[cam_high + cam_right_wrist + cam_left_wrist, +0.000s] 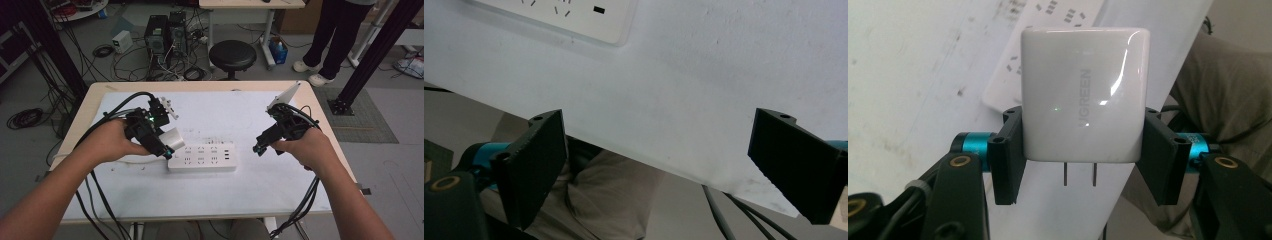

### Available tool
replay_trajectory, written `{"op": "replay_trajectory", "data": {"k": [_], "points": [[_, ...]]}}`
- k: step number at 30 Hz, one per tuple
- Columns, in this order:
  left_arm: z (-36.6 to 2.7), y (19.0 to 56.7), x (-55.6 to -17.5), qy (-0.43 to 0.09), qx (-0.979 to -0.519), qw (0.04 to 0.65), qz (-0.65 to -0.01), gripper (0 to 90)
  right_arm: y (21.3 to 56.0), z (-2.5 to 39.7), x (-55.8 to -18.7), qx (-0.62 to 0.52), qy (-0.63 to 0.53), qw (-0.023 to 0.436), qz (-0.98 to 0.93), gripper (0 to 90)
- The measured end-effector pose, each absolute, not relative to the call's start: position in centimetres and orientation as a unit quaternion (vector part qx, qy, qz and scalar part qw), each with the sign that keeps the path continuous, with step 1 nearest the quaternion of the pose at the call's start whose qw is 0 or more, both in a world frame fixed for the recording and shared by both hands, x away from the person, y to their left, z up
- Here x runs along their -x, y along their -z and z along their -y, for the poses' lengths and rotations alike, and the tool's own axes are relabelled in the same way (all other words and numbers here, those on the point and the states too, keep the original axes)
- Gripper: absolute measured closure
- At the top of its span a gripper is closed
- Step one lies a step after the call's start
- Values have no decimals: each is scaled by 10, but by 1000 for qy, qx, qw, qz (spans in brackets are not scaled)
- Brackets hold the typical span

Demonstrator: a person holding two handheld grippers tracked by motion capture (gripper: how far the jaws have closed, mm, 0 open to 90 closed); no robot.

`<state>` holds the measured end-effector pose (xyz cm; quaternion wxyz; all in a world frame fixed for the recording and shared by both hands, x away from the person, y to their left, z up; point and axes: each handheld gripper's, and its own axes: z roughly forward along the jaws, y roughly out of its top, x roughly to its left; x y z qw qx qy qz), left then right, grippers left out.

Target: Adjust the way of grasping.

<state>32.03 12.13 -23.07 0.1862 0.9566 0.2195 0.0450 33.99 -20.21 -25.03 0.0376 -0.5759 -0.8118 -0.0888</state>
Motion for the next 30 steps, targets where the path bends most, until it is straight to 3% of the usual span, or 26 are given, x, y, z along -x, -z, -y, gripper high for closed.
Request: {"op": "replay_trajectory", "data": {"k": [18, 30], "points": [[-91, 247, -318, -46, -949, 282, -135, 427, 244, 204, -338, 577, 167, 106, 792, 84], [-76, 254, -316, -40, -945, 306, -107, 427, 249, 198, -342, 564, 275, 221, 747, 86]]}}
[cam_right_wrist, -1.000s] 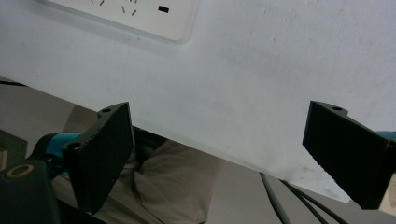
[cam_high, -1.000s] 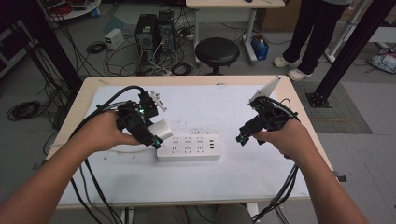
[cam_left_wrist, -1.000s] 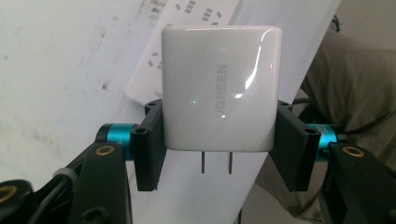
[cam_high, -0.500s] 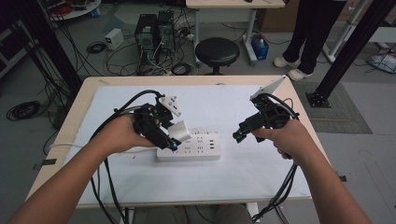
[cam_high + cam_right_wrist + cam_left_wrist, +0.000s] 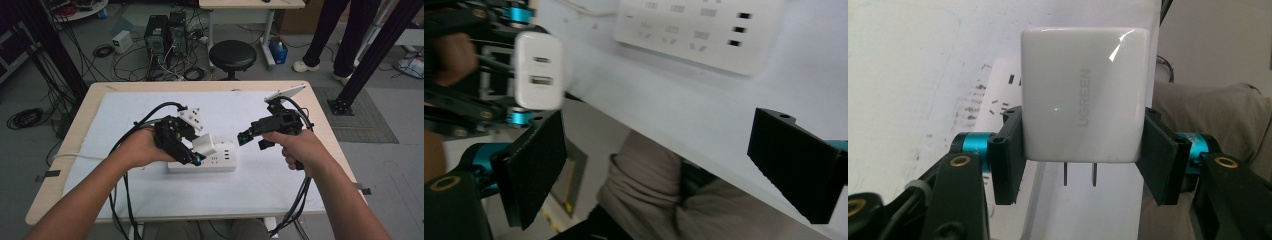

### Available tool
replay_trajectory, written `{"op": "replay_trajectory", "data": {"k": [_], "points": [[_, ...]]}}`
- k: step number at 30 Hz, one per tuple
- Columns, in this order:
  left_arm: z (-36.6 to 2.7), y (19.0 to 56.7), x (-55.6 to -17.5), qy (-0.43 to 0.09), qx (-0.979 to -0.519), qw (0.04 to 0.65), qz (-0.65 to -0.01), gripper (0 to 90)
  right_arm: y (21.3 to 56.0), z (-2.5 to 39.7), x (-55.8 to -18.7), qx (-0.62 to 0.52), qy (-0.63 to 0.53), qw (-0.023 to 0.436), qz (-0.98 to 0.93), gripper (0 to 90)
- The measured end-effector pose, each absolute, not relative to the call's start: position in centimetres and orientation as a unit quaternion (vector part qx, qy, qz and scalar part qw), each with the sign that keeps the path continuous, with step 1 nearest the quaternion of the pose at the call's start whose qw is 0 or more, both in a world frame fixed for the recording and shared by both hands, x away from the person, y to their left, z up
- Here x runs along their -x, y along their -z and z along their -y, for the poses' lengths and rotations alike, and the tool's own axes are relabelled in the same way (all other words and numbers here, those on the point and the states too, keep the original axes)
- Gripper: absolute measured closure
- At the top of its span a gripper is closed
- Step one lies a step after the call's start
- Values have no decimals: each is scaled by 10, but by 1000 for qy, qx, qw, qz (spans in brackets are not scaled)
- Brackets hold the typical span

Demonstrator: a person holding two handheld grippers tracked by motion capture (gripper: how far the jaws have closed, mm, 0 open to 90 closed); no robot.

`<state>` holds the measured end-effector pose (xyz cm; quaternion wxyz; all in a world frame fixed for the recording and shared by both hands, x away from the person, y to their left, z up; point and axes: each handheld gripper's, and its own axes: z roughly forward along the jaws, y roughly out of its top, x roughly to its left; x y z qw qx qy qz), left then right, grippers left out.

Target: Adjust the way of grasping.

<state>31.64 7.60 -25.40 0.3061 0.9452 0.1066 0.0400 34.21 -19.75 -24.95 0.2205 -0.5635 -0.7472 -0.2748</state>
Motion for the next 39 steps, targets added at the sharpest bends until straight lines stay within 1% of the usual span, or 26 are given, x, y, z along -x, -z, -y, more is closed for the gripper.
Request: {"op": "replay_trajectory", "data": {"k": [11, 15, 16, 17, 21, 27, 28, 29, 32, 34, 35, 36, 39], "points": [[-64, 259, -316, -41, -943, 318, -86, 427, 260, 185, -343, 538, 338, 314, 705, 89], [-60, 260, -316, -41, -944, 318, -79, 427, 267, 178, -343, 535, 336, 329, 702, 97], [-60, 260, -316, -40, -944, 317, -78, 427, 268, 177, -343, 536, 335, 332, 700, 143], [-59, 260, -316, -40, -944, 317, -79, 427, 270, 176, -343, 537, 339, 335, 696, 150], [-57, 261, -316, -42, -945, 316, -78, 427, 277, 172, -345, 537, 347, 349, 685, 151], [-54, 262, -317, -45, -946, 314, -72, 427, 288, 164, -346, 534, 345, 365, 680, 183], [-54, 262, -317, -46, -946, 312, -71, 427, 289, 163, -346, 535, 346, 367, 678, 211], [-53, 262, -316, -47, -947, 311, -72, 426, 290, 162, -346, 534, 351, 370, 675, 287], [-52, 263, -317, -49, -947, 310, -71, 427, 292, 162, -347, 536, 354, 366, 673, 339], [-52, 263, -317, -52, -947, 308, -73, 427, 293, 161, -347, 538, 354, 371, 670, 357], [-51, 264, -317, -51, -947, 309, -73, 427, 293, 161, -347, 534, 356, 378, 667, 384], [-51, 264, -317, -52, -947, 308, -73, 427, 293, 160, -347, 533, 356, 379, 667, 391], [-50, 265, -317, -54, -948, 305, -68, 427, 294, 158, -346, 533, 354, 376, 671, 451]]}}
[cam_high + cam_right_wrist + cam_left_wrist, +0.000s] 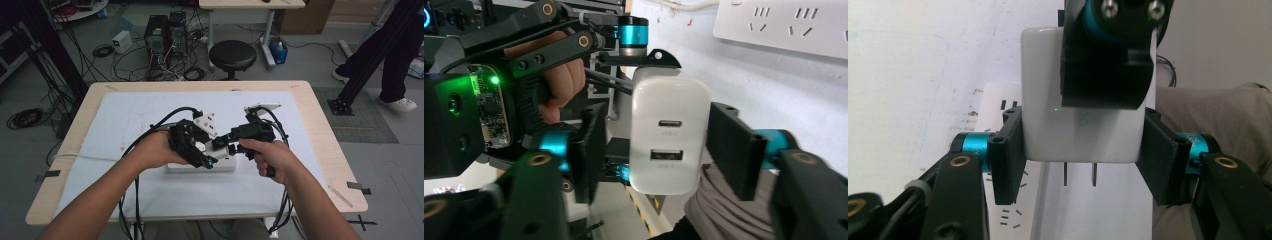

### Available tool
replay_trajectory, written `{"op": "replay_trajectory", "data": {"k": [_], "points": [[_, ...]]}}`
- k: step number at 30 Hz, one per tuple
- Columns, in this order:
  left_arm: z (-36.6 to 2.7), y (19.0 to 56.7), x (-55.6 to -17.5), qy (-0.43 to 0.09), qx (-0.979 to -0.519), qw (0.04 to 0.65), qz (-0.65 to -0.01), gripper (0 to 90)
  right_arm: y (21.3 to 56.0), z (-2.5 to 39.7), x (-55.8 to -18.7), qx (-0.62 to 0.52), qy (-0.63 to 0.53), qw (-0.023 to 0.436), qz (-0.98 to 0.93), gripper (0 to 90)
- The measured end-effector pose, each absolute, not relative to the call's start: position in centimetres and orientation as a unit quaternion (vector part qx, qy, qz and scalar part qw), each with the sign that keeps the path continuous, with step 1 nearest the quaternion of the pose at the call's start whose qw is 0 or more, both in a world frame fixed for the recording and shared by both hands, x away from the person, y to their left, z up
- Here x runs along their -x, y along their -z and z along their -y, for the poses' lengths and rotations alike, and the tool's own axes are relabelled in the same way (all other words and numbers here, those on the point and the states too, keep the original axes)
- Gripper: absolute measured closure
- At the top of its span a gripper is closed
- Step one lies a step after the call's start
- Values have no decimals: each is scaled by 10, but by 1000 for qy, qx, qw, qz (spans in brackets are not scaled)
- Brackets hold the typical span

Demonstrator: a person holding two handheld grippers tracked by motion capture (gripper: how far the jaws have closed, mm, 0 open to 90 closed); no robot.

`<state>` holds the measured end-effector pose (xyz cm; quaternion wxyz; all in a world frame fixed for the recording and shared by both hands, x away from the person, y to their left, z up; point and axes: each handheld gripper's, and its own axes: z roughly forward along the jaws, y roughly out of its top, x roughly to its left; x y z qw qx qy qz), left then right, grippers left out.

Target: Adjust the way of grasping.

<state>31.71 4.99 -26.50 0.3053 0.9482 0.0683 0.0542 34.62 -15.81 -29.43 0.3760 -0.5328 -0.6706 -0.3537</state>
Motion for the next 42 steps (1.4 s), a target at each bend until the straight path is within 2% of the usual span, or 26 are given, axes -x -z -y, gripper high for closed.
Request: {"op": "replay_trajectory", "data": {"k": [8, 17, 19, 22, 29, 35, 42], "points": [[-49, 266, -318, -57, -948, 307, -69, 427, 295, 159, -345, 538, 353, 362, 675, 600], [-45, 267, -320, -52, -951, 294, -80, 421, 294, 158, -346, 541, 351, 348, 680, 619], [-45, 266, -321, -46, -953, 287, -88, 389, 294, 158, -346, 538, 355, 345, 682, 619], [-44, 265, -323, -46, -959, 262, -100, 298, 289, 158, -346, 541, 351, 326, 692, 618], [-52, 261, -327, -31, -967, 216, -129, 223, 278, 156, -345, 549, 314, 262, 729, 619], [-66, 256, -331, -9, -976, 143, -167, 222, 270, 155, -344, 555, 258, 194, 766, 619], [-87, 251, -334, 2, -976, 91, -200, 222, 259, 156, -345, 566, 193, 123, 792, 618]]}}
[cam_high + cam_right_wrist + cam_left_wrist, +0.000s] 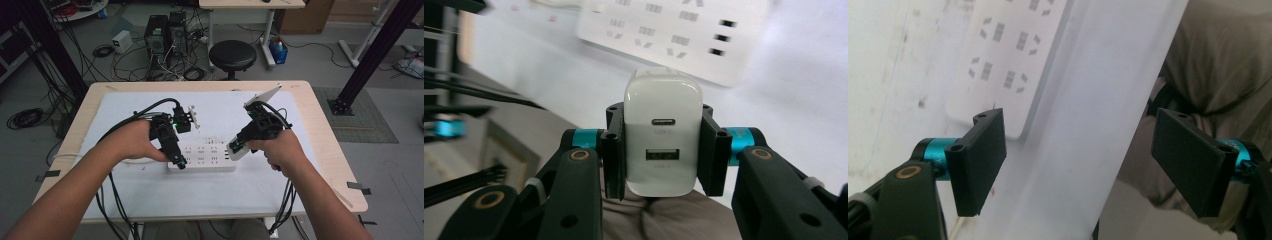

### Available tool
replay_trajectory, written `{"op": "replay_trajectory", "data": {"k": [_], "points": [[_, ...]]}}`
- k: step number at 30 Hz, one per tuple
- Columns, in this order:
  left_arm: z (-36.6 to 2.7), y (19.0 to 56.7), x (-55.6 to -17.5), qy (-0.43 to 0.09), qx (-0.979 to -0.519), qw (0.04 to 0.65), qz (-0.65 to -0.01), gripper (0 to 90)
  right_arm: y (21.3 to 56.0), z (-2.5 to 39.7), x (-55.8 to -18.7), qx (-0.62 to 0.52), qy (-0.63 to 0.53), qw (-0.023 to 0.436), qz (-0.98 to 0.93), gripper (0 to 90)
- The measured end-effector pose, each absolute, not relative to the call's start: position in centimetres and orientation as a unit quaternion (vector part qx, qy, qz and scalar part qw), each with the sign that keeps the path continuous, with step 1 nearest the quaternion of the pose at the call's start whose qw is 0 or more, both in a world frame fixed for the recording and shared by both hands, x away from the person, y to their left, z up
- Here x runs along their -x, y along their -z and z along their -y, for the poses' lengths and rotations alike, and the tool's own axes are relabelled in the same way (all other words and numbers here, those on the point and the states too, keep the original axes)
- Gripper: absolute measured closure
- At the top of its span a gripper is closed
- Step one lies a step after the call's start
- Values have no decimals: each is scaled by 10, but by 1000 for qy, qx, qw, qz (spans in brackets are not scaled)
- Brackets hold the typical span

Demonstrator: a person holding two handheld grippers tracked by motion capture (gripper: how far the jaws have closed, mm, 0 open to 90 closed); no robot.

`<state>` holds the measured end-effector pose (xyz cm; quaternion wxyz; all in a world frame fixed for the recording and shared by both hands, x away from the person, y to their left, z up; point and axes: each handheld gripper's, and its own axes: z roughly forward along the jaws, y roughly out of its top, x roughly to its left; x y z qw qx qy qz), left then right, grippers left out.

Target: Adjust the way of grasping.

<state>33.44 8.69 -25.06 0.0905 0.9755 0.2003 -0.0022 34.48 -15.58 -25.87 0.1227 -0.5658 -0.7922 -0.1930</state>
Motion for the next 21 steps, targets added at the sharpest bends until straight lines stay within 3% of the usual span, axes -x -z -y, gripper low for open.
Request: {"op": "replay_trajectory", "data": {"k": [8, 21], "points": [[-109, 248, -338, 0, -971, 46, -234, 222, 255, 157, -346, 567, 112, 55, 814, 618], [-129, 249, -339, 1, -965, 29, -261, 222, 258, 173, -349, 577, 23, -32, 816, 618]]}}
